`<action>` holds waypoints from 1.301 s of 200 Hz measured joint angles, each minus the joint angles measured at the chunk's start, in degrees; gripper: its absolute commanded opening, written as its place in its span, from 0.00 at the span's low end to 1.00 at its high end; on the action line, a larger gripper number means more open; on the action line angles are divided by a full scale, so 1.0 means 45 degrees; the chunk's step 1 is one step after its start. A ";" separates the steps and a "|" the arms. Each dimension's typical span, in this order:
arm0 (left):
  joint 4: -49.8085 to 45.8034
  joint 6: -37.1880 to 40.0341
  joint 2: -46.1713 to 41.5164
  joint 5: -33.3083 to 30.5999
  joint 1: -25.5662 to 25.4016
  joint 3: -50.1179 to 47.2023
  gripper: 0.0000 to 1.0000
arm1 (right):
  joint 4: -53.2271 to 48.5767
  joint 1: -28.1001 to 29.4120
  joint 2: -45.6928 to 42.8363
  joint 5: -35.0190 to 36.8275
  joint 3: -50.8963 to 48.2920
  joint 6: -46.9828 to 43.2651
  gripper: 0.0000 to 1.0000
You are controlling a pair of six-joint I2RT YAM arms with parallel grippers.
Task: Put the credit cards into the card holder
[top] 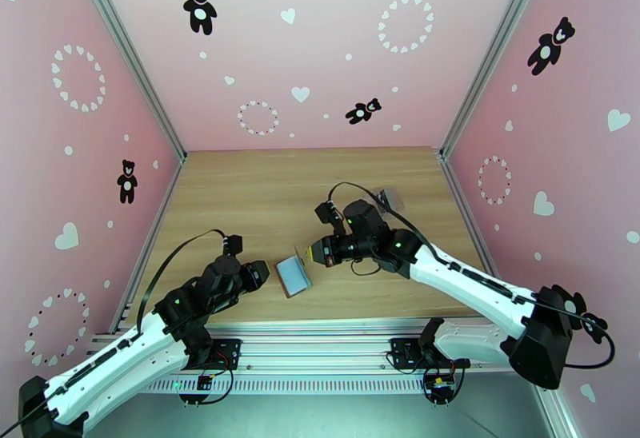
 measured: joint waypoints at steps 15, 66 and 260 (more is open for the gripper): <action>0.0015 0.0000 0.0078 0.0049 0.0000 -0.0010 0.31 | 0.0379 0.0199 0.0627 0.0000 0.0000 0.0301 0.00; 0.0432 -0.0092 0.0986 0.0622 0.0000 -0.0248 0.23 | 0.1880 0.0340 0.2035 -0.0039 -0.0194 0.1263 0.00; 0.5115 0.0034 0.8918 0.2307 -0.0010 0.1661 0.14 | 0.4362 -0.0568 0.2905 -0.0243 -0.2254 0.2885 0.00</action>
